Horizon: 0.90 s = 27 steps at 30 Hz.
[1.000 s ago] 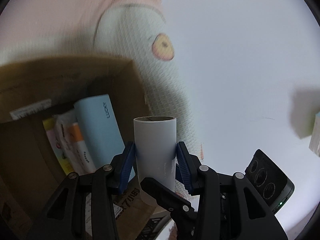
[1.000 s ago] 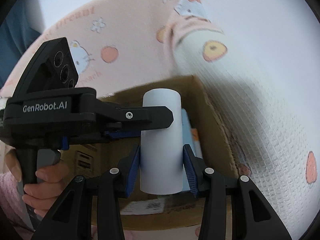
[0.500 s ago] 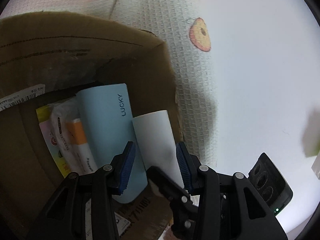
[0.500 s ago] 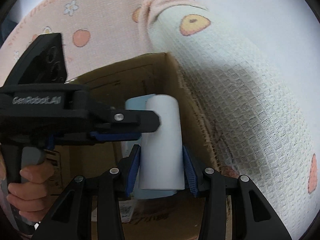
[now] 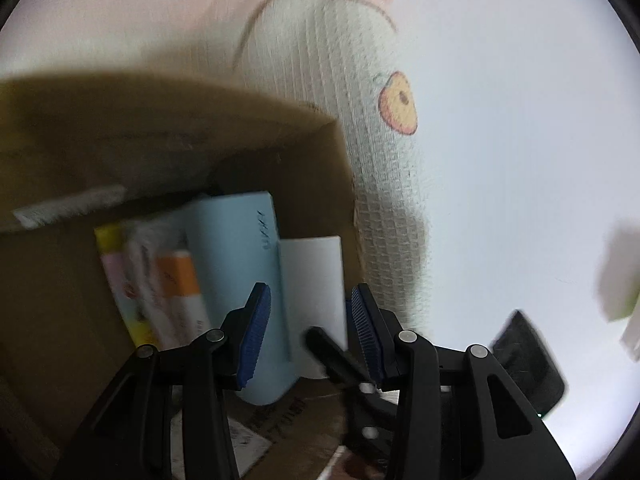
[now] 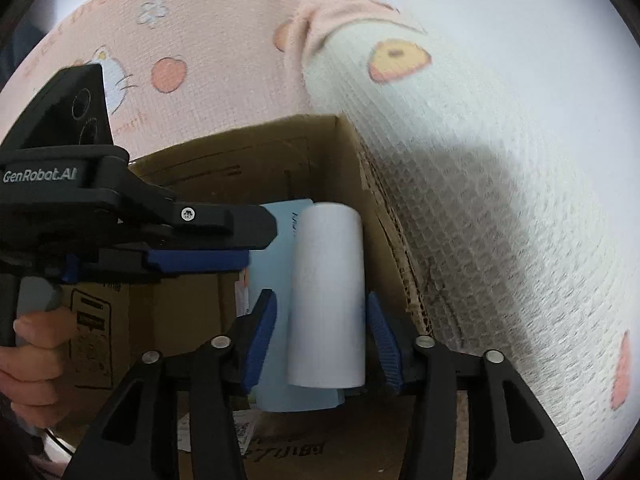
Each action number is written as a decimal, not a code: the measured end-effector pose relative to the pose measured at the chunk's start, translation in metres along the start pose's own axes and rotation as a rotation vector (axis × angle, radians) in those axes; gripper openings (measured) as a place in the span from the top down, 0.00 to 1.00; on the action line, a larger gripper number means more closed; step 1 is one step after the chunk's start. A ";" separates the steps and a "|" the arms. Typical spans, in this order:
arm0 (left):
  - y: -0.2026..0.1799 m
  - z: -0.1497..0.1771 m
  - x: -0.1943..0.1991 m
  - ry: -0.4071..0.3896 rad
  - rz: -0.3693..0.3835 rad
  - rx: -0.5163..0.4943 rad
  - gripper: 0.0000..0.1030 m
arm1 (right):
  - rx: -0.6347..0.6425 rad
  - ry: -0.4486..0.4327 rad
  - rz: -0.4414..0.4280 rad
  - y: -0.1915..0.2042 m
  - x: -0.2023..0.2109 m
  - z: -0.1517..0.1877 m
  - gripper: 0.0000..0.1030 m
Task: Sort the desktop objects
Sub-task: 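Lower the roll into the box beside the blue case and release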
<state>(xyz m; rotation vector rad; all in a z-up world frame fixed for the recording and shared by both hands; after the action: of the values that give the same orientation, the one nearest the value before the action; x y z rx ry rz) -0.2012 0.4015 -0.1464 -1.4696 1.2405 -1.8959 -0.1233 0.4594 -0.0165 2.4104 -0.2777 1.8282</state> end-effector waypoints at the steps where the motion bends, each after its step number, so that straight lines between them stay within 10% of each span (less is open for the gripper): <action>1: -0.001 0.002 0.004 -0.019 -0.039 -0.022 0.55 | 0.013 -0.026 0.014 0.003 0.008 0.002 0.54; 6: 0.007 0.013 0.013 -0.021 -0.140 -0.046 0.56 | 0.025 -0.053 0.052 0.011 0.026 0.008 0.43; 8: 0.013 0.014 0.011 0.003 -0.160 -0.042 0.83 | 0.022 -0.054 0.050 0.015 0.029 0.013 0.43; 10: 0.016 0.020 0.001 0.033 -0.225 -0.029 0.88 | -0.005 -0.046 0.070 0.013 0.032 0.023 0.48; 13: 0.033 0.026 -0.014 0.101 -0.290 0.033 0.90 | -0.063 -0.004 0.082 0.012 0.026 0.028 0.79; 27: 0.045 0.041 -0.045 0.176 -0.317 0.050 0.90 | -0.093 0.040 0.070 0.013 0.022 0.037 0.79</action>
<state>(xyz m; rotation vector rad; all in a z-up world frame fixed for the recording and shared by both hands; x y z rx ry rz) -0.1561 0.3987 -0.2068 -1.5759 1.0733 -2.2886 -0.0859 0.4374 -0.0061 2.3281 -0.4385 1.8459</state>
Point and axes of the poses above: each gripper's, at about its wrist camera, not at the fingertips, and x roughly against the way its jaws point, y to its left, z to its underside, the point moved 5 cm from there along -x, roughly the way its jaws point, and after that the axes turned 14 degrees about y, right-handed, at the moved point
